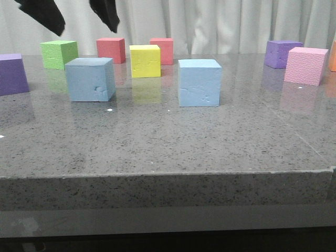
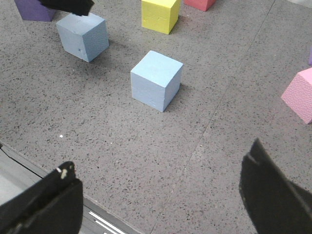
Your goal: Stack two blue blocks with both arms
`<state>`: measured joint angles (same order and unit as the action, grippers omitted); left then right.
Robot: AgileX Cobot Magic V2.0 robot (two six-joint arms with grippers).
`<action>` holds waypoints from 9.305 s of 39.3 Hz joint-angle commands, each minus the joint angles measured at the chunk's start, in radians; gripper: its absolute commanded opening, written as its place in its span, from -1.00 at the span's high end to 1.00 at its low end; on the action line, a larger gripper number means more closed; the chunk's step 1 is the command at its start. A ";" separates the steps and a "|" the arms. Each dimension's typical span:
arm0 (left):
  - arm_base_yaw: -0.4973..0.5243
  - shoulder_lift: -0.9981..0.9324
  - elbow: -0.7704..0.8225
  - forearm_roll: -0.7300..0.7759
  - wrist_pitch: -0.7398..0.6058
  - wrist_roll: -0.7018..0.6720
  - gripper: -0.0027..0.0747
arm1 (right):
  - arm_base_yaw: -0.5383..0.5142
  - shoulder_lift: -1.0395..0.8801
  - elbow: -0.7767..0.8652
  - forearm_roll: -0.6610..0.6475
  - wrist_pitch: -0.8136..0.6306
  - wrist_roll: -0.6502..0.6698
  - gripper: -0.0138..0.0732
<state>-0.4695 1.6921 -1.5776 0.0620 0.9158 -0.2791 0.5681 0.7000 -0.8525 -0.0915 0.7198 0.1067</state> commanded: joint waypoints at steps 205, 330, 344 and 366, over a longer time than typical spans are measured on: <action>-0.166 -0.840 0.598 -0.179 -0.137 0.349 -0.40 | -0.004 -0.003 -0.025 -0.019 -0.075 0.001 -0.83; 0.428 -1.713 1.585 -0.062 -0.905 0.222 0.98 | -0.004 -0.003 -0.025 -0.019 -0.068 0.001 0.84; 0.428 -1.713 1.585 -0.062 -0.905 0.222 0.98 | -0.213 -0.227 0.200 0.021 -0.239 0.001 0.84; 0.430 -1.713 1.585 -0.062 -0.905 0.222 0.98 | -0.480 -0.728 0.862 0.050 -0.734 0.001 0.84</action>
<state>-0.0418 -0.0055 0.0046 0.0000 0.0964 -0.0493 0.0971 -0.0093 0.0042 -0.0440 0.1252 0.1067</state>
